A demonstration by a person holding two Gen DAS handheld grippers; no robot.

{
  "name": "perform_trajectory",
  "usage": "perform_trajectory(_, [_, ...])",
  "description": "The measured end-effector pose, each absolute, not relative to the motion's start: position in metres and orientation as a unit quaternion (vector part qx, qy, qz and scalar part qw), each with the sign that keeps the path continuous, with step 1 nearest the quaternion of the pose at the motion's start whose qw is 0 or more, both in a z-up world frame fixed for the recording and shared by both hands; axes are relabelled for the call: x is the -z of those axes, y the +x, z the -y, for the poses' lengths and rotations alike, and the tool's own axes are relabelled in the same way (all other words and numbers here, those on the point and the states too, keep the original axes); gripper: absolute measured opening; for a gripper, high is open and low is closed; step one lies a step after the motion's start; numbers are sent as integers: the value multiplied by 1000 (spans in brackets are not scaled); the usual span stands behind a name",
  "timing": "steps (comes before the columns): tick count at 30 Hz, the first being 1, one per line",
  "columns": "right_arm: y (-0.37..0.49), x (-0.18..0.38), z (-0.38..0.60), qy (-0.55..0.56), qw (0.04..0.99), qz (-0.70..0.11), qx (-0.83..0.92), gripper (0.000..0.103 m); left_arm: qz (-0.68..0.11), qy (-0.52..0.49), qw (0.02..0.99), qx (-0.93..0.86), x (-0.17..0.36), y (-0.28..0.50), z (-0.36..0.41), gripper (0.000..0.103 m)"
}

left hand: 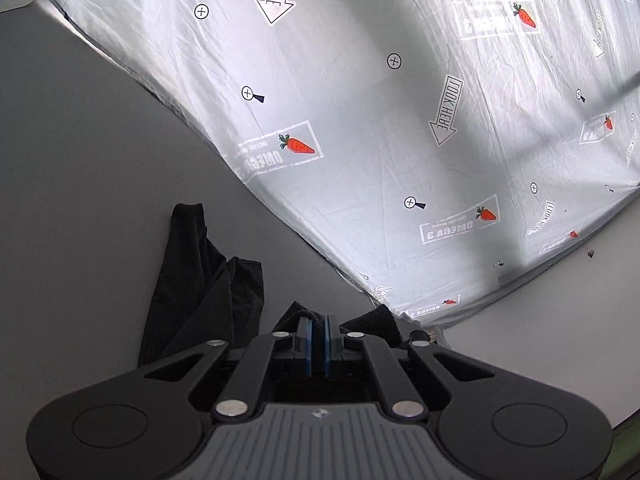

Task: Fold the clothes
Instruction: 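Grasp the folded sweater with both tools and lift it off the table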

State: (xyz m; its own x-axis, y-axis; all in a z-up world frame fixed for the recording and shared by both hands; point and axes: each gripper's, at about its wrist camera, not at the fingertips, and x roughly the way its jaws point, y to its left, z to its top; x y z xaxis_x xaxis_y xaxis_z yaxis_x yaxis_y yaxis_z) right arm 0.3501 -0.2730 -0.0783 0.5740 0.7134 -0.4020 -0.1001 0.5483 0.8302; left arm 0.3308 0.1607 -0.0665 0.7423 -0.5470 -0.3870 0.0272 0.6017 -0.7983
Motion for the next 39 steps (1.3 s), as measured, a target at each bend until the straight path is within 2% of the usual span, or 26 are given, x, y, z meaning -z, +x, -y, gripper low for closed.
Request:
perform_trajectory(6, [438, 105, 262, 404, 789, -397, -239, 7, -331, -405, 840, 143, 96, 421, -159, 5])
perform_trajectory(12, [533, 167, 246, 381, 781, -450, -206, 7, -379, -398, 830, 97, 153, 507, -158, 6])
perform_trajectory(18, [585, 214, 232, 343, 782, -491, -173, 9, -423, -349, 835, 48, 185, 540, -164, 9])
perform_trajectory(21, [575, 196, 233, 292, 839, -442, -128, 22, -405, -294, 866, 5, 174, 532, -168, 17])
perform_trajectory(23, [569, 182, 229, 243, 864, -422, -130, 44, -393, -278, 876, -18, 166, 526, -173, 26])
perform_trajectory(25, [564, 172, 225, 201, 878, -411, -137, 44, -391, -272, 879, -9, 161, 521, -176, 34])
perform_trajectory(27, [558, 172, 220, 186, 873, -421, -163, 50, -402, -251, 880, 6, 161, 519, -171, 46])
perform_trajectory(28, [555, 175, 217, 182, 868, -428, -175, 55, -410, -239, 880, 13, 163, 519, -165, 48])
perform_trajectory(32, [552, 195, 198, 160, 854, -460, -186, 63, -436, -209, 875, 41, 178, 526, -142, 61])
perform_trajectory(34, [553, 206, 192, 159, 850, -466, -187, 68, -447, -199, 871, 53, 188, 534, -132, 61])
perform_trajectory(39, [568, 222, 177, 139, 860, -456, -181, 70, -458, -169, 871, 58, 207, 556, -118, 61])
